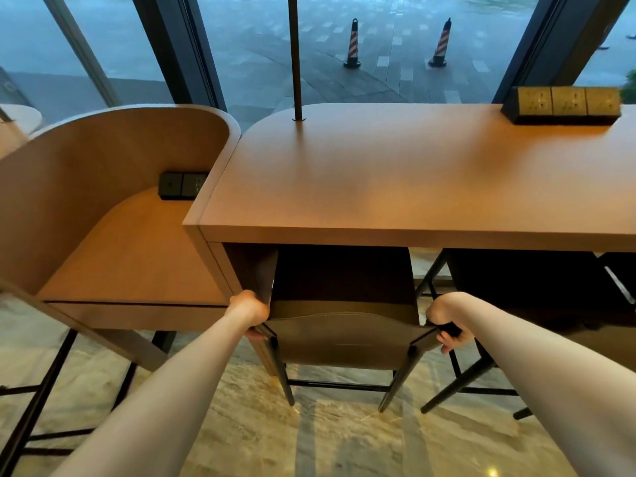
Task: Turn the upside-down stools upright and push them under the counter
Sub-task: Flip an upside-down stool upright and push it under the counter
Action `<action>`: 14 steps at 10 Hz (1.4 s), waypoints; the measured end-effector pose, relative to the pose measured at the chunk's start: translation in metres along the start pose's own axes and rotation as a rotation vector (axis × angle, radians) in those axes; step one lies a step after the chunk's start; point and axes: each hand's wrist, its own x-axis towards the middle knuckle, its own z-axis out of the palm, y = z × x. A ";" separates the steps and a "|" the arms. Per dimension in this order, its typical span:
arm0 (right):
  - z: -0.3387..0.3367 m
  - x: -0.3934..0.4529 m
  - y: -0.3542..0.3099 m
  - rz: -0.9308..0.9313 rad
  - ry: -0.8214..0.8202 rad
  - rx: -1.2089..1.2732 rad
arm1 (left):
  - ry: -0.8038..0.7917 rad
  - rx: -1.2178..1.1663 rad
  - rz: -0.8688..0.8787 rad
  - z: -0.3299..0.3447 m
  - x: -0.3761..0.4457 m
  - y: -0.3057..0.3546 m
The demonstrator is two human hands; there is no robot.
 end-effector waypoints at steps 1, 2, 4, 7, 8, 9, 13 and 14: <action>0.001 -0.003 0.004 -0.006 0.000 -0.008 | -0.007 -0.035 -0.007 0.003 0.000 -0.003; 0.000 -0.001 0.004 0.005 0.003 0.009 | -0.012 -0.048 -0.009 0.004 0.000 -0.002; 0.002 -0.003 0.005 0.005 -0.004 -0.021 | -0.009 0.158 -0.004 0.002 -0.008 0.003; 0.003 -0.073 -0.003 -0.483 0.289 -0.115 | 0.133 0.199 0.262 -0.001 -0.032 0.001; 0.008 -0.087 -0.004 -0.627 0.315 -0.202 | 0.181 0.058 0.334 0.000 -0.043 -0.002; 0.028 -0.105 0.001 -0.899 0.341 -0.142 | 0.244 -0.157 0.427 0.001 -0.066 -0.004; 0.074 -0.165 0.050 -1.344 0.248 0.287 | 0.338 -0.520 0.541 0.015 -0.144 -0.015; 0.077 -0.178 0.059 -1.416 0.229 0.354 | 0.323 -0.613 0.586 0.015 -0.161 -0.019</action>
